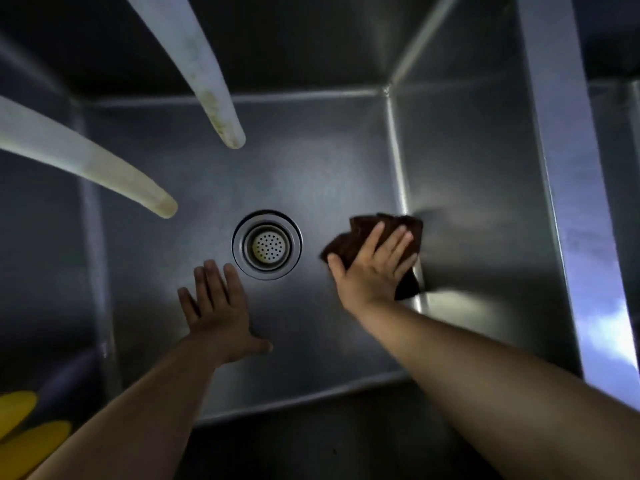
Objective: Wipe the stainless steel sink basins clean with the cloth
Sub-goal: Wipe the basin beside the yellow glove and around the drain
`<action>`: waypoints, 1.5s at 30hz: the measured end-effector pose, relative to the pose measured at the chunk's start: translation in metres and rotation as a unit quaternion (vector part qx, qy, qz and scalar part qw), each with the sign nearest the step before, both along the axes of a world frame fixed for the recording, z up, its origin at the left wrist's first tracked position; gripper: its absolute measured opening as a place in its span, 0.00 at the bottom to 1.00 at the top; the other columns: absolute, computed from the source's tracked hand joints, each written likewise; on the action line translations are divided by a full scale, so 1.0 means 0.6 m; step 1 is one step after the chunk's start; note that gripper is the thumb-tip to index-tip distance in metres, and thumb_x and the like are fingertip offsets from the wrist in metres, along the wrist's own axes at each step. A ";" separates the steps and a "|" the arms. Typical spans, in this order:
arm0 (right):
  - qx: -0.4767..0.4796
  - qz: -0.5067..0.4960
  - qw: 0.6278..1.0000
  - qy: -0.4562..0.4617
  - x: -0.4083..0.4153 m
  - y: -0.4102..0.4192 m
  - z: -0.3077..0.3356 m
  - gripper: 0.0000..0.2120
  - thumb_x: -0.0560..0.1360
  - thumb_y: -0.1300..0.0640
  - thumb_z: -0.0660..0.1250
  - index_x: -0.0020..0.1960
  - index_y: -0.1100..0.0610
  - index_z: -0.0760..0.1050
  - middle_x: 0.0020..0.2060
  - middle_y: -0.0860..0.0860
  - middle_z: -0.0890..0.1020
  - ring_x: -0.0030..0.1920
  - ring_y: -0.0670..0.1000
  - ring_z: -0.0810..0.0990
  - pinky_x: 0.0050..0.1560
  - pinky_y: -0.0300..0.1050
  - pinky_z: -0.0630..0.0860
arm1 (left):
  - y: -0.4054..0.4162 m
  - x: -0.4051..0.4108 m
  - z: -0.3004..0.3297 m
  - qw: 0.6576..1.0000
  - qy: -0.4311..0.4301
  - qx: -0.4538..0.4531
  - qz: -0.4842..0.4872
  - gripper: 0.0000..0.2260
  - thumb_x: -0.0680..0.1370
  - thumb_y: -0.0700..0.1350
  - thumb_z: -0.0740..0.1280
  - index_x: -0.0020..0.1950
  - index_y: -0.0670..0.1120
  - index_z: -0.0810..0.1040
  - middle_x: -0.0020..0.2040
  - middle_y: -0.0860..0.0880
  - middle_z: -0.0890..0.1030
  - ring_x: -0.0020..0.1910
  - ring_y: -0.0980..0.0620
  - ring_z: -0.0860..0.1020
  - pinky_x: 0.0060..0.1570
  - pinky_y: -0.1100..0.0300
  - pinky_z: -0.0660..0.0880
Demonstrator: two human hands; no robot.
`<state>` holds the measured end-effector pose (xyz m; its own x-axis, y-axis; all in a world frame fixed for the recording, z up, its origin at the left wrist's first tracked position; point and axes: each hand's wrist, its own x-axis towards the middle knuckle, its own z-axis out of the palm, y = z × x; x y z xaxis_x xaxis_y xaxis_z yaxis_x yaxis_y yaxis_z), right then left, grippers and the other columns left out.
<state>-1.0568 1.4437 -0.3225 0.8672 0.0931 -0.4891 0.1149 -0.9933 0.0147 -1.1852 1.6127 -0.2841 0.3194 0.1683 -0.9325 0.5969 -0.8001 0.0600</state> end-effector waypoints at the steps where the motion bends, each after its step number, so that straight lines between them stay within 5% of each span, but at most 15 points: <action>1: 0.003 0.017 1.000 -0.016 0.034 0.019 -0.004 0.48 0.74 0.32 0.54 0.76 0.60 0.35 0.74 0.67 0.37 0.74 0.64 0.34 0.69 0.63 0.30 | 0.001 0.001 -0.001 1.000 0.002 -0.001 0.000 0.63 0.65 0.68 0.69 0.55 0.43 0.13 0.52 0.39 0.11 0.52 0.39 0.13 0.50 0.44 0.19; 11: -0.012 0.121 0.991 -0.053 0.300 0.173 -0.009 0.49 0.72 0.28 0.53 0.77 0.56 0.34 0.74 0.66 0.38 0.74 0.64 0.34 0.72 0.62 0.34 | 0.003 0.002 -0.009 1.000 0.008 -0.002 0.001 0.63 0.65 0.68 0.68 0.55 0.43 0.12 0.53 0.40 0.10 0.53 0.38 0.12 0.44 0.47 0.13; 16: 0.037 0.192 0.976 -0.099 0.225 0.235 -0.026 0.45 0.74 0.30 0.50 0.77 0.57 0.37 0.74 0.68 0.40 0.74 0.67 0.36 0.72 0.65 0.36 | 0.004 0.001 -0.014 1.000 0.000 -0.002 0.003 0.63 0.65 0.68 0.68 0.54 0.43 0.12 0.53 0.40 0.10 0.52 0.40 0.11 0.42 0.48 0.12; 25: 0.075 0.498 0.863 -0.045 0.081 0.210 -0.031 0.36 0.78 0.37 0.49 0.77 0.51 0.38 0.77 0.60 0.41 0.75 0.60 0.35 0.73 0.59 0.33 | 0.000 0.004 -0.010 1.000 -0.006 0.005 0.016 0.63 0.64 0.67 0.68 0.57 0.43 0.13 0.54 0.41 0.11 0.55 0.41 0.12 0.43 0.48 0.12; 31: 0.053 0.361 0.927 -0.084 0.172 0.148 -0.023 0.37 0.77 0.36 0.48 0.77 0.52 0.38 0.76 0.60 0.40 0.76 0.59 0.35 0.74 0.58 0.34 | 0.001 -0.001 -0.009 0.999 -0.031 0.004 0.009 0.62 0.64 0.66 0.68 0.58 0.44 0.13 0.55 0.42 0.11 0.56 0.40 0.13 0.43 0.49 0.12; 36: -0.002 0.275 0.956 -0.103 0.203 0.228 -0.016 0.39 0.77 0.34 0.46 0.77 0.55 0.37 0.75 0.64 0.40 0.75 0.64 0.36 0.72 0.64 0.35 | 0.003 -0.012 -0.017 0.998 -0.056 0.007 0.007 0.61 0.65 0.65 0.68 0.59 0.44 0.14 0.58 0.41 0.12 0.56 0.41 0.13 0.50 0.46 0.15; 45: 0.053 0.489 0.870 -0.041 0.056 0.313 -0.018 0.36 0.78 0.34 0.46 0.77 0.49 0.34 0.76 0.59 0.37 0.75 0.61 0.33 0.72 0.64 0.33 | -0.001 -0.018 -0.024 0.998 -0.061 0.024 0.004 0.62 0.65 0.66 0.69 0.60 0.45 0.14 0.58 0.41 0.13 0.58 0.41 0.14 0.61 0.40 0.23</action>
